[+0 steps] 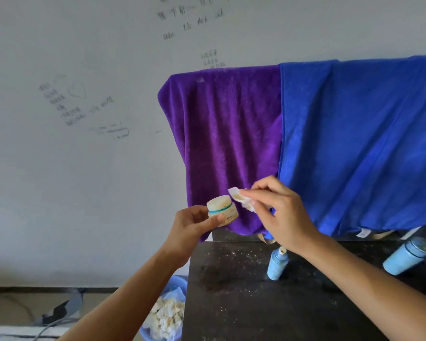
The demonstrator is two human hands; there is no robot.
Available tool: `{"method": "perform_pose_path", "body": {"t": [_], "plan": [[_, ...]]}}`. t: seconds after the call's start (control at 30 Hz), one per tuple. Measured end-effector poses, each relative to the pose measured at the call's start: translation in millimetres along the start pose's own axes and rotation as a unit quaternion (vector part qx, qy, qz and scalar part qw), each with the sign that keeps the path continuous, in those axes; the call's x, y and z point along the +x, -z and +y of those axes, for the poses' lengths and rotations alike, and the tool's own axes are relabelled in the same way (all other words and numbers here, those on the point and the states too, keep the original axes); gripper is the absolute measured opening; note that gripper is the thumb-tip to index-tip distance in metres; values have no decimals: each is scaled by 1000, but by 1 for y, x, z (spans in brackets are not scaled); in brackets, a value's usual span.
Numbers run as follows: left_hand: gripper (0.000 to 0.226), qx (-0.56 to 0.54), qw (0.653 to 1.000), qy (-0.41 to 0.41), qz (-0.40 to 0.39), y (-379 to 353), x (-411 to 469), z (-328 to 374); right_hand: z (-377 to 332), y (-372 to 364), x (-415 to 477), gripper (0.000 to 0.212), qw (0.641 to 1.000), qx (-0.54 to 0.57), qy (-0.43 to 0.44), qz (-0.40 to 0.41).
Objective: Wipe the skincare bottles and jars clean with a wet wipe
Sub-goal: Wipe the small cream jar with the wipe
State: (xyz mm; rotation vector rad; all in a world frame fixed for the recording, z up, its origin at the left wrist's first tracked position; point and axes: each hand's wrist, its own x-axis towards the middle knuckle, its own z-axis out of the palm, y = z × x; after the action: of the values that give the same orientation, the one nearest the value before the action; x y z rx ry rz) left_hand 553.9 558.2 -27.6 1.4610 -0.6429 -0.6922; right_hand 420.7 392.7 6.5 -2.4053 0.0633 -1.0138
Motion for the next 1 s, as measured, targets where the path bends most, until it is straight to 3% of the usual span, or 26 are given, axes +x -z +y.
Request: {"method": "perform_pose_path", "body": {"t": [0.17, 0.33, 0.43, 0.53, 0.7, 0.77, 0.9, 1.0], "plan": [[33, -47, 999, -4, -27, -6, 2, 9, -11, -15, 6, 35, 999, -10, 43, -9], [38, -110, 994, -1, -7, 6, 4, 24, 6, -7, -18, 35, 994, -14, 52, -93], [36, -87, 996, -8, -10, 8, 4, 32, 17, 12, -11, 46, 1000, 6, -21, -17], [38, -72, 997, 3, -19, 1, 4, 31, -1, 17, 11, 36, 999, -10, 18, 40], [34, -115, 992, 2, -54, -8, 5, 30, -22, -8, 10, 37, 996, -50, 74, 17], [32, -137, 989, 7, -59, -7, 3, 30, -9, -10, 5, 33, 999, -22, 49, 1], [32, -162, 984, 18, -66, -6, -4, 32, 14, -3, 6, 26, 994, 33, -103, 6], [29, -151, 987, 18, -59, -8, -2, 34, -5, 3, 11, 29, 997, 20, -56, 53]]}}
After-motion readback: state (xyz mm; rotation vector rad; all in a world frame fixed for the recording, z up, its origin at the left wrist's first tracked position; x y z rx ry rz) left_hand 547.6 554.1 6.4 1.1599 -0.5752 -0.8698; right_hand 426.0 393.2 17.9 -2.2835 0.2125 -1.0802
